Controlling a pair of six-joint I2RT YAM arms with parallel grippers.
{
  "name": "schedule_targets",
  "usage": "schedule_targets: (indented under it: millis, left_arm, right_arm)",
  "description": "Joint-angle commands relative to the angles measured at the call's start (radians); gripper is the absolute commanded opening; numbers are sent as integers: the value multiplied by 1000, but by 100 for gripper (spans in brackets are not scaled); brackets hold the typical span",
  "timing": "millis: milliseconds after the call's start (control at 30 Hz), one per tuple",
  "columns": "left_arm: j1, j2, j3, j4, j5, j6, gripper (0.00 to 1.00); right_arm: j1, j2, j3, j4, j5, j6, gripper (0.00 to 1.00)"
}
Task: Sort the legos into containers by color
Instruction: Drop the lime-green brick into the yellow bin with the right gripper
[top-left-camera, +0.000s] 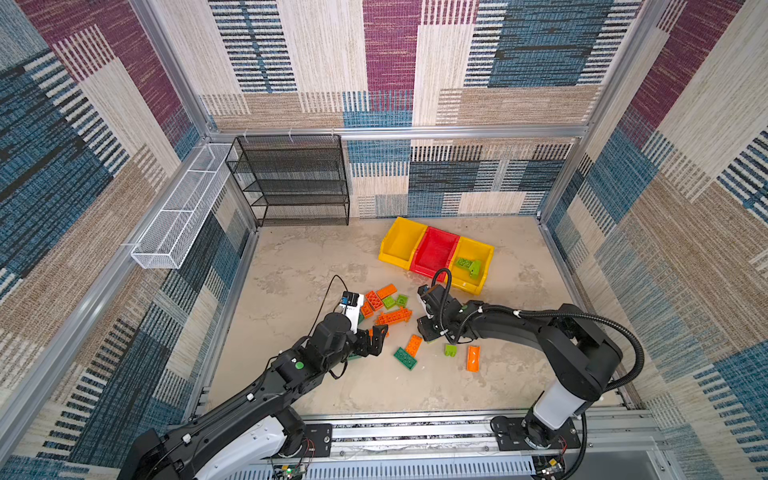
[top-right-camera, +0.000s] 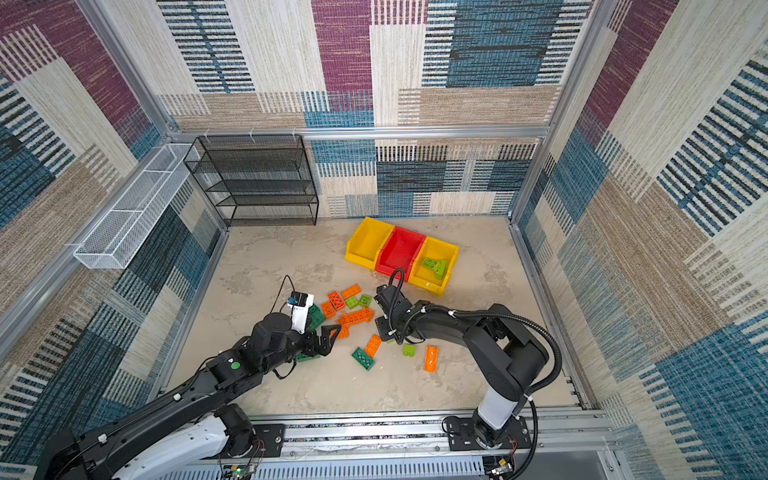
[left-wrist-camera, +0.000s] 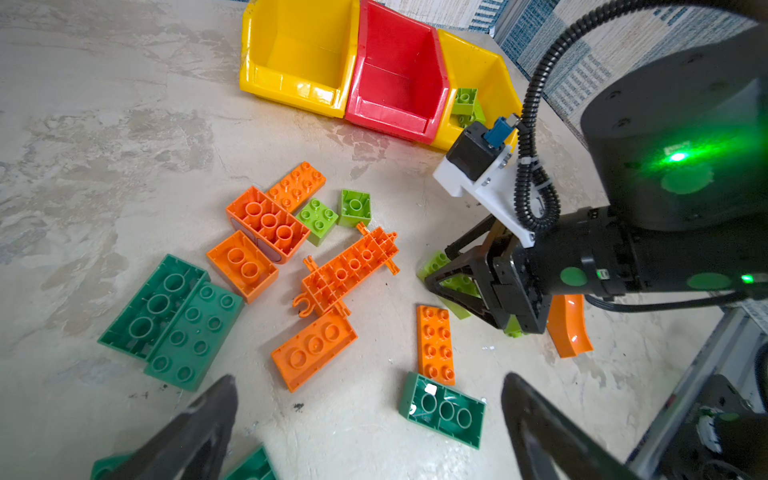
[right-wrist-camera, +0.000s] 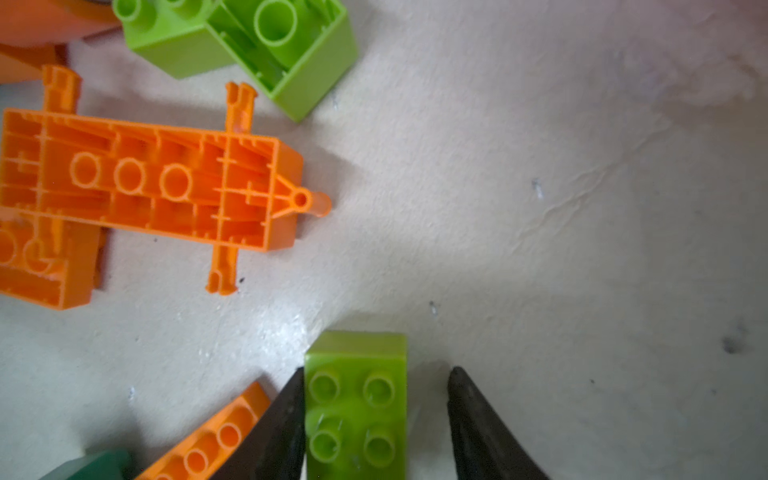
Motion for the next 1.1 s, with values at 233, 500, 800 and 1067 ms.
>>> schedule_targets:
  millis: [233, 500, 800, 1067]
  left_arm:
    - [0, 18, 37, 34, 13, 42, 99]
    - [0, 119, 122, 48, 37, 87, 99]
    - [0, 249, 201, 80, 84, 96, 99]
    - [0, 237, 207, 55, 89, 110, 99]
  right_arm:
    - [-32, -25, 50, -54, 78, 17, 31]
    - [-308, -52, 224, -32, 109, -108, 32]
    - [-477, 203, 477, -14, 78, -152, 37]
    - [-485, 173, 486, -25, 63, -142, 67]
